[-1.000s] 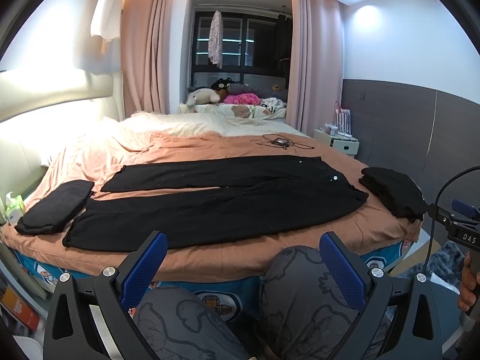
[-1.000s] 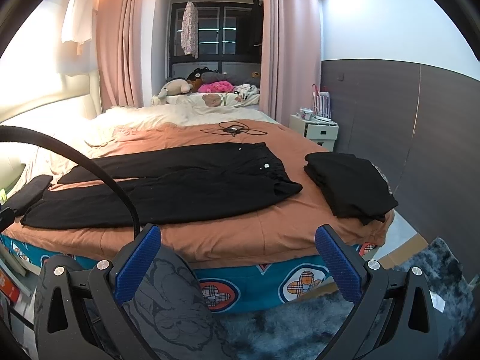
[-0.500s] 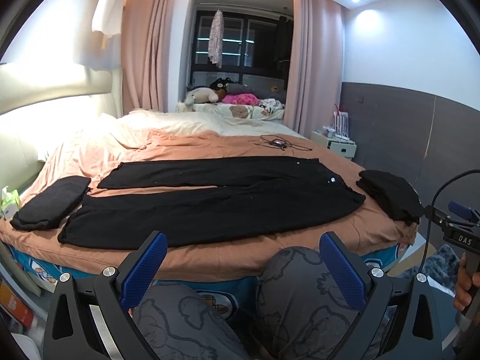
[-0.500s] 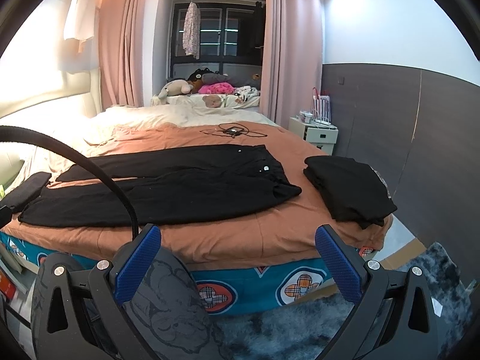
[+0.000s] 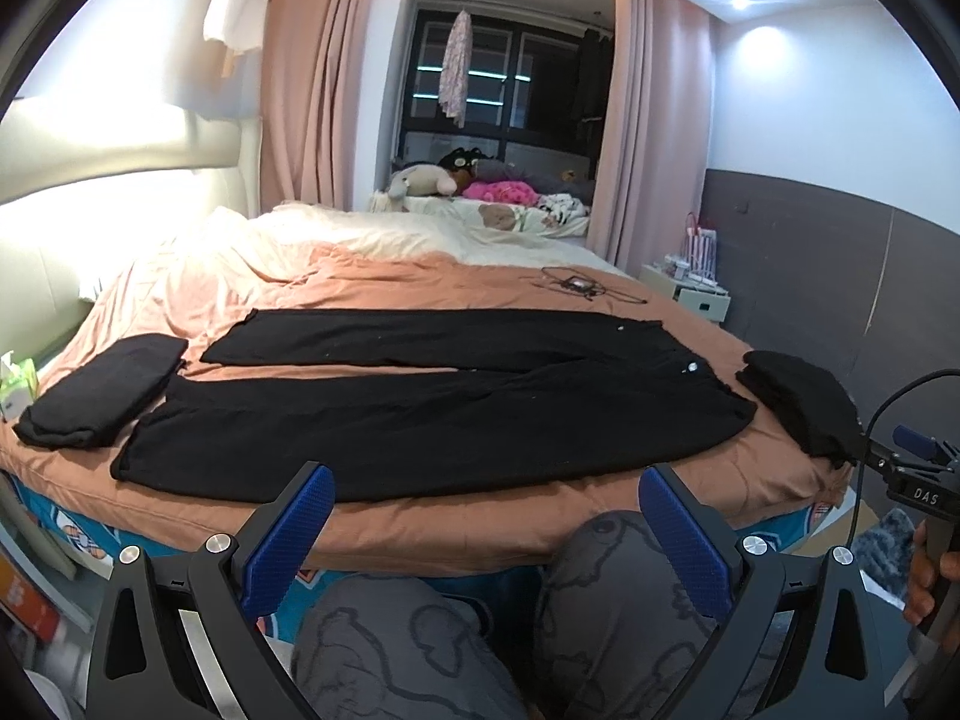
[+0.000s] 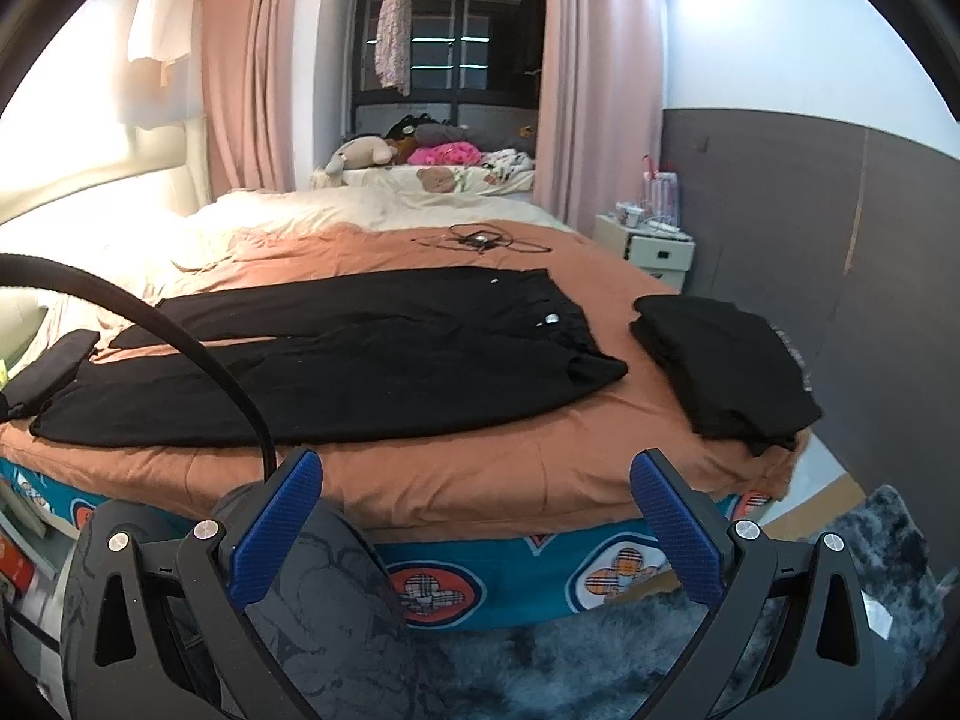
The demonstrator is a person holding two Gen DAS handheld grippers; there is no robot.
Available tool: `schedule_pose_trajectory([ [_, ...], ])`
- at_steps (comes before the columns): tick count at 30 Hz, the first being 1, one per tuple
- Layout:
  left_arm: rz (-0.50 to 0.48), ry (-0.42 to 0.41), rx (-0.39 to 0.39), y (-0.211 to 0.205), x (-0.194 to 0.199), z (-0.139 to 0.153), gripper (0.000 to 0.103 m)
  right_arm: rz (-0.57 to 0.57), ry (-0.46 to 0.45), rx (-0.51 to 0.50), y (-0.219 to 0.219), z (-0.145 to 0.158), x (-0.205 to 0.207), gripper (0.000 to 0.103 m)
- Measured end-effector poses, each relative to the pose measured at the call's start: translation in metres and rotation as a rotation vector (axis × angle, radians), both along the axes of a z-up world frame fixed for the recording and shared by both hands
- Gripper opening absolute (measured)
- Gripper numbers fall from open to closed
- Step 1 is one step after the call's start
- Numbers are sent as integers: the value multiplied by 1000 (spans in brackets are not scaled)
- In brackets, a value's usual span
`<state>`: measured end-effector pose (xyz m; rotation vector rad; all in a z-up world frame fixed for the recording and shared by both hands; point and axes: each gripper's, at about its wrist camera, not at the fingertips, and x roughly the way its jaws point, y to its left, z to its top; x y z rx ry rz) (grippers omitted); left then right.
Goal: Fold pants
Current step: 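Lower the right tool to the pants waistband while the left tool reaches the leg hems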
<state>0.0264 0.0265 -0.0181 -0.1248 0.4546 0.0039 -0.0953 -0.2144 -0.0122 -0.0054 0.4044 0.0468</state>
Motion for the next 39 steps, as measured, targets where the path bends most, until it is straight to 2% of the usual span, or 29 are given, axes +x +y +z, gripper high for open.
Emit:
schedule_pose_trajectory([
  [7, 31, 67, 0, 20, 34, -13, 103, 58, 55, 52, -14, -1, 40, 103],
  [13, 78, 117, -16, 41, 55, -29, 103, 27, 98, 59, -24, -2, 81, 103],
  [22, 197, 223, -107, 90, 86, -55, 101, 86, 176, 139, -27, -7, 133, 103],
  [33, 389, 351, -225, 144, 107, -71, 91, 66, 248, 152, -37, -1, 192, 103],
  [39, 479, 402, -322, 172, 115, -81, 85, 51, 281, 173, -31, -1, 222, 103],
])
